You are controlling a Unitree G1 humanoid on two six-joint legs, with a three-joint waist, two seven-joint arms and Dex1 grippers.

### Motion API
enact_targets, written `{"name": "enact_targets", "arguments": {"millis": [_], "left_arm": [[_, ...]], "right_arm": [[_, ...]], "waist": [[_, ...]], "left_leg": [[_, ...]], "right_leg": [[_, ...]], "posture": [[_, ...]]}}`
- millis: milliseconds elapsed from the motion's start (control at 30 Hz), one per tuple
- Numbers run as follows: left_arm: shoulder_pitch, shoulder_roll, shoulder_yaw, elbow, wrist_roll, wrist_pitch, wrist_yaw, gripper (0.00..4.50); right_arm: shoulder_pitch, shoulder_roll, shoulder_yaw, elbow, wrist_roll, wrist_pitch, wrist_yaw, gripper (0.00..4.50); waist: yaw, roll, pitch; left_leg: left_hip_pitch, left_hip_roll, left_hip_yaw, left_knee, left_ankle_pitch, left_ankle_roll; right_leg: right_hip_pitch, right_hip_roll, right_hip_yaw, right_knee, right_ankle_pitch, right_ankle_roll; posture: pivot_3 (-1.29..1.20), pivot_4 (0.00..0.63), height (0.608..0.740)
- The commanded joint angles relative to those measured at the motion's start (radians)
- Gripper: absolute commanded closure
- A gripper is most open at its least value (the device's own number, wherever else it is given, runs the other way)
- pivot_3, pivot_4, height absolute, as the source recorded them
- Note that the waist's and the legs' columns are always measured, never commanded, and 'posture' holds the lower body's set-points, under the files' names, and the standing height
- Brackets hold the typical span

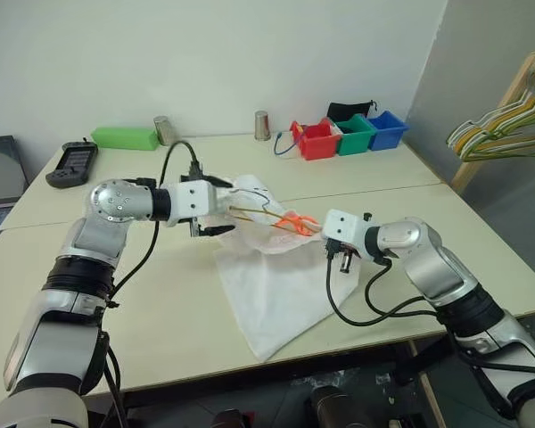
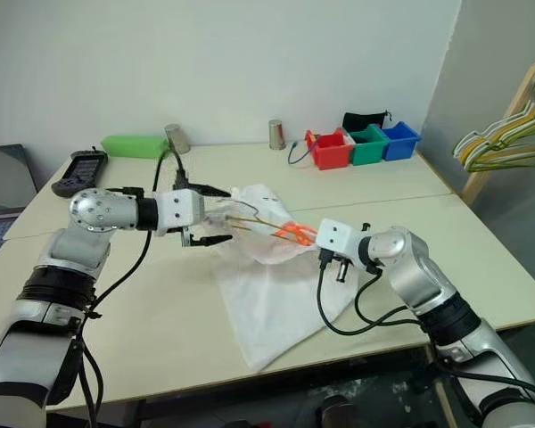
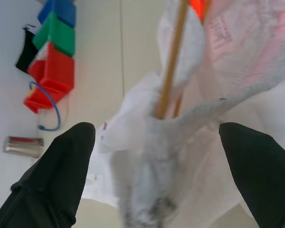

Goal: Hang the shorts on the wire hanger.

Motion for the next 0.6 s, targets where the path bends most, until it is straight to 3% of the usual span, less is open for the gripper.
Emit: {"name": "enact_targets", "arguments": {"millis": [33,167,300,600], "left_arm": [[0.035,0.131,0.102,-0.17,-0.177,0.289,-0.151,0.03],[0.042,0.183,0.161,-0.258,-0.315,0.605,-0.175,0.03],[0.015,0.167,0.198,-0.253,-0.356,0.702,-0.142,0.03],[0.029,-0.173,0.116,-0.431,-0.395,0.765,0.058,0.03]], "right_arm": [[0.055,-0.031,-0.116,-0.106,0.036,0.079,-0.027,4.5],[0.126,-0.022,-0.196,-0.211,0.082,0.205,-0.054,4.5],[0.17,0.021,-0.262,-0.304,0.127,0.357,-0.099,4.5],[0.376,0.066,-0.448,-0.645,0.161,0.747,-0.248,4.5]], "waist": [[-0.008,0.0,0.0],[-0.023,0.0,0.0],[-0.027,-0.001,-0.003],[-0.037,0.0,-0.012]], "left_leg": [[0.0,0.0,0.0,0.0,0.0,0.0],[0.0,0.001,0.0,-0.001,0.0,0.0],[0.002,0.001,-0.001,0.0,0.0,0.0],[0.003,0.001,-0.001,0.0,0.0,0.0]], "right_leg": [[0.0,0.0,0.0,0.0,0.0,0.0],[0.0,0.001,0.0,0.0,0.0,0.0],[0.002,0.001,-0.001,0.0,0.0,0.0],[0.009,-0.003,0.0,-0.008,0.0,0.001]], "posture": [[-0.1,0.0,0.74],[-0.14,0.0,0.74],[-0.16,0.0,0.74],[-0.28,0.0,0.74]]}}
